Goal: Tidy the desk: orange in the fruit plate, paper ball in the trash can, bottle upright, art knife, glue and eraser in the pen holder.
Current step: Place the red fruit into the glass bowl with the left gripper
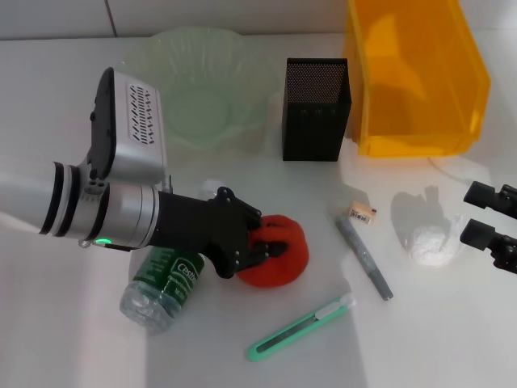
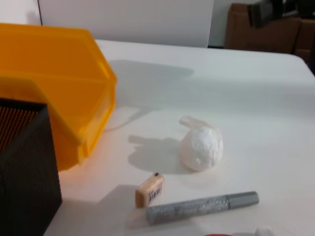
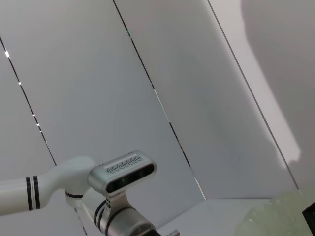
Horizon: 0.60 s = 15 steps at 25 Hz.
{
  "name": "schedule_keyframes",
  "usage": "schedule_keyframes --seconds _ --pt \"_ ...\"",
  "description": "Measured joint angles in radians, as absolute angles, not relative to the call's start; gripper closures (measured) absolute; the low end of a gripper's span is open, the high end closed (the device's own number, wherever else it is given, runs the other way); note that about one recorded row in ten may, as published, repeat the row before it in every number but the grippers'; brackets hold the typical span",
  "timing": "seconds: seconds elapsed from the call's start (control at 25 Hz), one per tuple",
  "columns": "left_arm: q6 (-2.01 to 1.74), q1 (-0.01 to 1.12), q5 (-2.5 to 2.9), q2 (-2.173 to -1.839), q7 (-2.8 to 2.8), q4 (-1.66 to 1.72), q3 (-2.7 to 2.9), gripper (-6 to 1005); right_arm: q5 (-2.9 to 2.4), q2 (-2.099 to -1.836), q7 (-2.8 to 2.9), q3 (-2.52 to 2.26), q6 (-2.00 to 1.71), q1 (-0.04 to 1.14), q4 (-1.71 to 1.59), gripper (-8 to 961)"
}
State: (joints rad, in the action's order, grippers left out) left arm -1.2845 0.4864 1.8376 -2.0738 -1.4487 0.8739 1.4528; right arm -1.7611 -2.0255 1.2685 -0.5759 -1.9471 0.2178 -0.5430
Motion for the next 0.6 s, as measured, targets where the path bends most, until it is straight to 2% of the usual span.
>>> schedule_keyframes --seconds 0.36,0.6 --pt "-1.379 0.468 1.695 -2.07 -1.437 0.958 1.326 839 -1.758 -2.034 1.269 -0.574 -1.947 0.218 -0.543 230" --pt "-1.275 0.499 1.595 -2.072 -1.447 0.907 1.152 895 -1.756 -2.039 1.257 -0.573 -1.944 0.214 -0.522 230"
